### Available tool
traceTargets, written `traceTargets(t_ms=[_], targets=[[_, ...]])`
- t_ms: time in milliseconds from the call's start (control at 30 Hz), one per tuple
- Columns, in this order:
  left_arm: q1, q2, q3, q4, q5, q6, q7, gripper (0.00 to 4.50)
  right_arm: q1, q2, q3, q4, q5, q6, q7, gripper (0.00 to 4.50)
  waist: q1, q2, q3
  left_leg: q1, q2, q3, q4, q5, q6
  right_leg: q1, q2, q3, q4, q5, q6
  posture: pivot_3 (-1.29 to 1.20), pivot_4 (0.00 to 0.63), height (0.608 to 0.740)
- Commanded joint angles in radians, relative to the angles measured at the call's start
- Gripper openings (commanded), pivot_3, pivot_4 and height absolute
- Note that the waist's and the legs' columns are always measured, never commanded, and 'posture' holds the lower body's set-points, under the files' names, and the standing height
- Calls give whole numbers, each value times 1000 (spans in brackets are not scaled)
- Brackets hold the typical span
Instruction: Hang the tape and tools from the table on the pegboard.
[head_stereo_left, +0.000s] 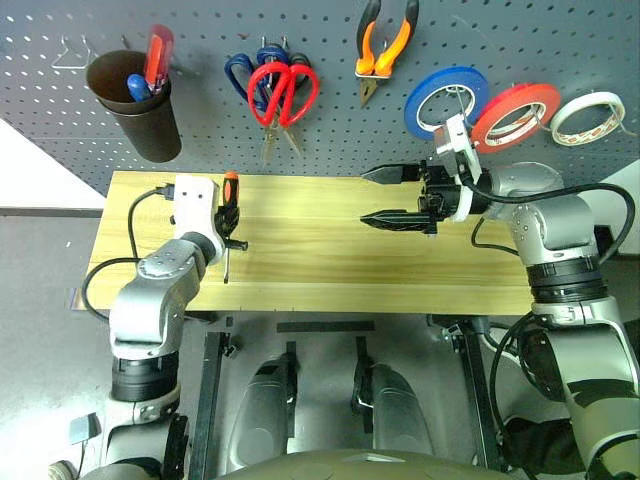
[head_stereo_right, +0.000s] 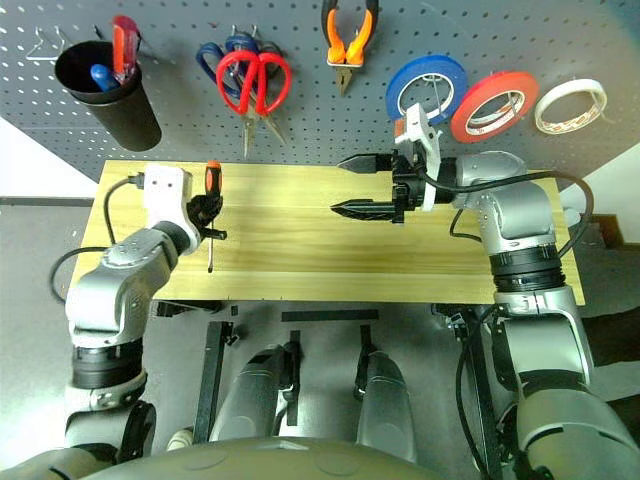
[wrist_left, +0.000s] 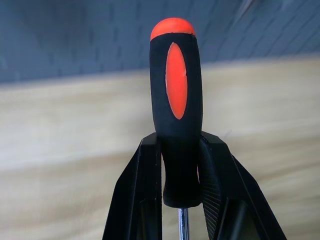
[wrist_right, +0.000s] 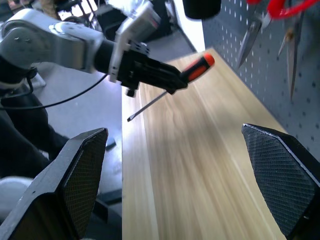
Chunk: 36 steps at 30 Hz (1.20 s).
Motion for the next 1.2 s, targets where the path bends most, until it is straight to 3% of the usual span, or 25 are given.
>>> traceTargets(t_ms=[33, 167, 267, 633, 967, 1200], targets=[[59, 11, 59, -98, -72, -106, -78, 637, -30, -2, -35, -11, 19, -24, -1, 4500, 0, 0, -16, -1, 0, 0, 0, 0, 0, -1, 0, 0, 0, 0, 0, 110, 190, 732], [87, 24, 60, -120, -116, -279, -175, 637, -45, 5, -39, 13, 18, -40, 2, 4500, 2, 0, -45, 0, 0, 1, -1, 0, 0, 0, 1, -1, 0, 0, 0, 118, 150, 732], [25, 1, 68, -98, -106, -423, -167, 637, -81, 12, -70, 26, 47, -25, -9, 4500, 14, -1, -68, 0, 0, 2, 0, 0, 0, 0, 1, -1, 0, 0, 0, 117, 127, 732], [-174, 78, 95, 45, -122, -655, -215, 637, -176, 23, -181, 27, 194, 100, -56, 4500, 17, -1, -135, 1, 0, 2, 0, 1, -2, 1, 3, -1, 0, 0, 0, 110, 83, 732], [-333, 167, 127, 304, -117, -787, -257, 637, -199, 46, -188, -1, 228, 107, -83, 4500, 18, -2, -165, 3, 0, 2, 0, 1, -2, 3, 3, -1, 0, 0, 0, 106, 72, 732], [-472, 210, 131, 569, 5, -965, -185, 637, -194, 57, -193, -10, 226, 101, -100, 4500, 14, -2, -166, 4, 0, 2, 1, 1, -2, 4, 3, 0, 0, 0, -1, 96, 81, 732]])
